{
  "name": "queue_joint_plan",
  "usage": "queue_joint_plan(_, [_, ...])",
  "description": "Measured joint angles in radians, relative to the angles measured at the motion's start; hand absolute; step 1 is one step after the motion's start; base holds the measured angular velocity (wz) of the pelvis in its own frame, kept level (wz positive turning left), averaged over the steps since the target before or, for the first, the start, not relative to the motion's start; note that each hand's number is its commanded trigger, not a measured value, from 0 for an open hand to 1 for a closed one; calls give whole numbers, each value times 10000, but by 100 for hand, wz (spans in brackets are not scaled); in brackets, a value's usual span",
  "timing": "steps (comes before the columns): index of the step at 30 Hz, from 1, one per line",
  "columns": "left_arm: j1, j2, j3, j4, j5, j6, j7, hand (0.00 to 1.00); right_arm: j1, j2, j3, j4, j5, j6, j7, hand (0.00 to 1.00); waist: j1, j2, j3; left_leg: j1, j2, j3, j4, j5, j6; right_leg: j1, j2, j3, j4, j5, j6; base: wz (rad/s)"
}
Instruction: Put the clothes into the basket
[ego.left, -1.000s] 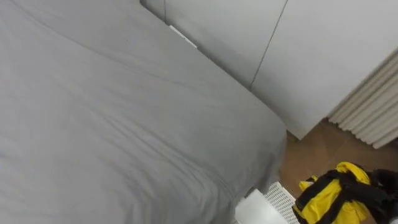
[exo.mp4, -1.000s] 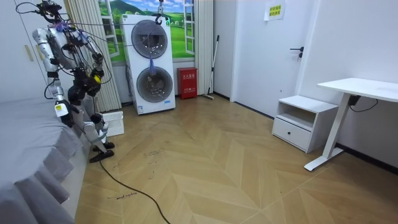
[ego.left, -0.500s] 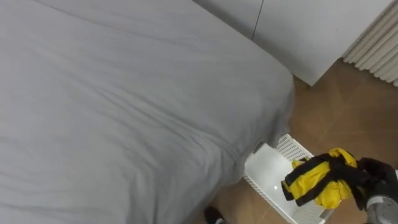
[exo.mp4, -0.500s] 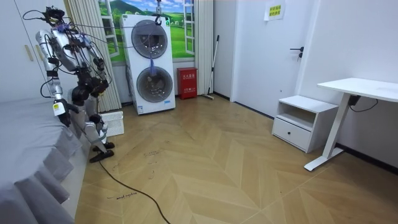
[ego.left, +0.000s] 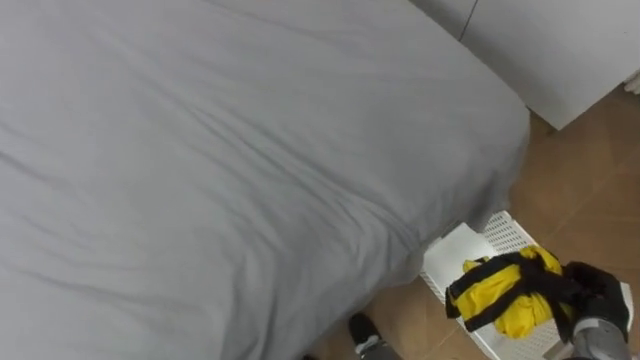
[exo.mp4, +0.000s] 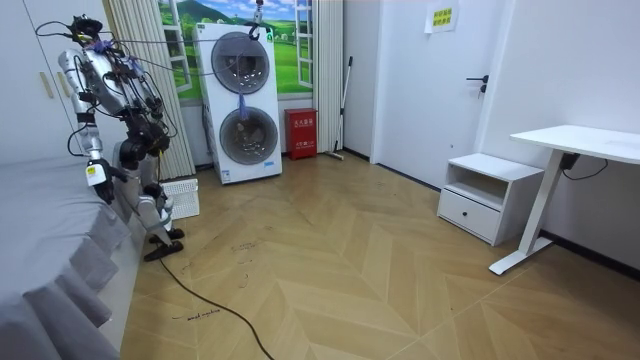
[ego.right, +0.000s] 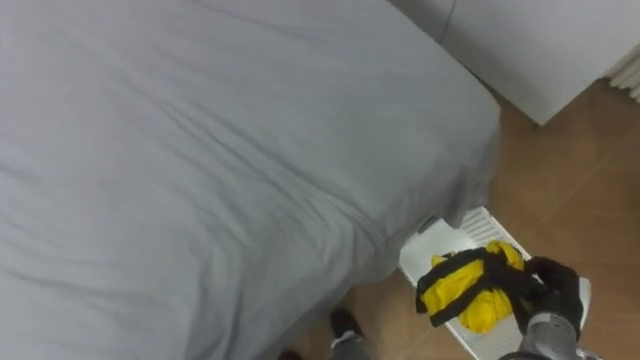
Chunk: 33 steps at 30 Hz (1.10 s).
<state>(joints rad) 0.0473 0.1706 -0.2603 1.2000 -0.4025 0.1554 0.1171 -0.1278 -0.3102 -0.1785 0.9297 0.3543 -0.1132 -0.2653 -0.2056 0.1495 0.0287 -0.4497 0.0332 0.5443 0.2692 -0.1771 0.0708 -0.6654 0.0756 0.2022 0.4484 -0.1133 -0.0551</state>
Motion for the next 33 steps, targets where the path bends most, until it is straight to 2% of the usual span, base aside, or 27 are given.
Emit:
queue_joint_plan(5, [7,-6,0,5,4,-116,0,0,81,-6,-37,-23,383,-72,-189,100,-11,31,-21,-123,-42,-157,-18,21,9,-65,-72,-155,-7,-45,0,9])
queue_joint_plan(9, [11,-8,2,3,11,-131,-1,0,13,-9,-40,-31,405,-194,-274,100,17,62,-45,-183,-57,-160,-22,24,14,-144,-80,-170,23,-66,11,0])
queue_joint_plan(19, [67,-21,6,-39,12,-138,-2,0,135,-23,-382,-67,636,-204,-551,100,15,98,-90,-154,-99,-138,-12,24,14,-149,-72,-125,70,-85,9,0])
queue_joint_plan(20, [101,-21,11,-57,10,-138,-2,0,134,-39,-437,-120,733,-204,-623,75,2,94,-92,-127,-97,-103,-19,23,14,-144,-64,-113,90,-89,15,-7])
queue_joint_plan(21, [157,-21,13,-97,-10,-138,-1,0,128,-71,-458,-287,788,-205,-679,40,-44,93,-93,-102,-98,-82,-22,22,15,-144,-60,-80,130,-94,23,-6])
queue_joint_plan(22, [164,-21,12,-108,-6,-137,0,0,176,-97,-458,-429,787,-205,-719,0,-58,91,-93,-98,-100,-81,-14,22,15,-147,-58,-67,153,-100,32,0])
queue_joint_plan(27, [371,-20,11,-414,-4,-154,198,0,576,-293,-450,-1290,784,-422,-1044,0,-110,65,-107,-86,-94,-82,45,22,18,-123,-23,63,183,-86,50,0])
queue_joint_plan(31, [445,-19,8,-419,-10,-266,267,0,635,-308,-434,-1443,765,-424,-1124,0,-166,40,-114,-81,-98,-84,44,19,24,-109,47,221,174,-86,93,-2])
queue_joint_plan(33, [511,-19,9,-408,-11,-266,293,0,633,-307,-428,-1480,733,-424,-1153,0,-341,13,-98,-80,-97,-69,17,17,27,-117,65,259,175,-91,107,-2])
